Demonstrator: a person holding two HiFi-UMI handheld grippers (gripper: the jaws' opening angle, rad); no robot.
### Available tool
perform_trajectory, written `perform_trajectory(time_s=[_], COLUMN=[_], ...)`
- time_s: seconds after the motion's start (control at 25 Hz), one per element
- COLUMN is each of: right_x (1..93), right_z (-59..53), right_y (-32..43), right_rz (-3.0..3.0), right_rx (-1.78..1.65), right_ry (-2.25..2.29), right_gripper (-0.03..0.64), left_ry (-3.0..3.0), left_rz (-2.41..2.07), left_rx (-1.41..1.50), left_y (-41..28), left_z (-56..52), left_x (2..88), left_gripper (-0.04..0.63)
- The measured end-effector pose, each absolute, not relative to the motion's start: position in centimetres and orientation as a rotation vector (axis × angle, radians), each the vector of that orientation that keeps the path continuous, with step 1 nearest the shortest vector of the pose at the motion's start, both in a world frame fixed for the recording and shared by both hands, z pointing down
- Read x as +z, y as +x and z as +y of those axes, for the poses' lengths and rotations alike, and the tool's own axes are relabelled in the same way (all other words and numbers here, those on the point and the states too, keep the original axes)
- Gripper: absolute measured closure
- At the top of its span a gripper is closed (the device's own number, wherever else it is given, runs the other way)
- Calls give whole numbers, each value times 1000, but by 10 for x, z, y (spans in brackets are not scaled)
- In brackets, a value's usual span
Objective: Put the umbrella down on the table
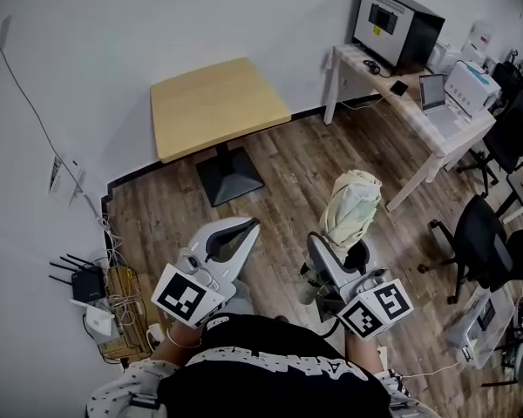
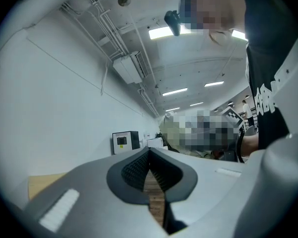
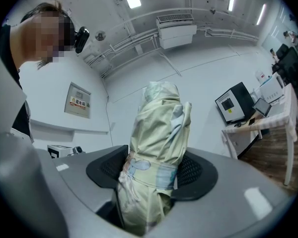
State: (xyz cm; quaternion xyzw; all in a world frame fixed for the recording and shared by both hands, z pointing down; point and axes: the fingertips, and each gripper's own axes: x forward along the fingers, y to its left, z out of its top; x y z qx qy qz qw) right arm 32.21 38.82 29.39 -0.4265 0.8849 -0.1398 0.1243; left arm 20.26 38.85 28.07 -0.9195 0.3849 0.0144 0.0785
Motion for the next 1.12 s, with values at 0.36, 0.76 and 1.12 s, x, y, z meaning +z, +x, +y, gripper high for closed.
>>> perform_trajectory(time_s=[0.36,0.76,1.12], right_x=[295,304,308], right_z=[344,300,261], right_y=[285,238,217], right_rz=[2620,2677,2698], right_rx=[-429,-461,-484], right_ry=[-1220,-1186,-1189], right_gripper=[319,319,319], left_ry=[-2781,-2787,-2783], left_rz=[1190,1280,1294], left_rx=[21,31,74], left_y=[171,123,103], left_z=[352,313,272], left_x=[286,295,298], left_gripper=[600,601,601])
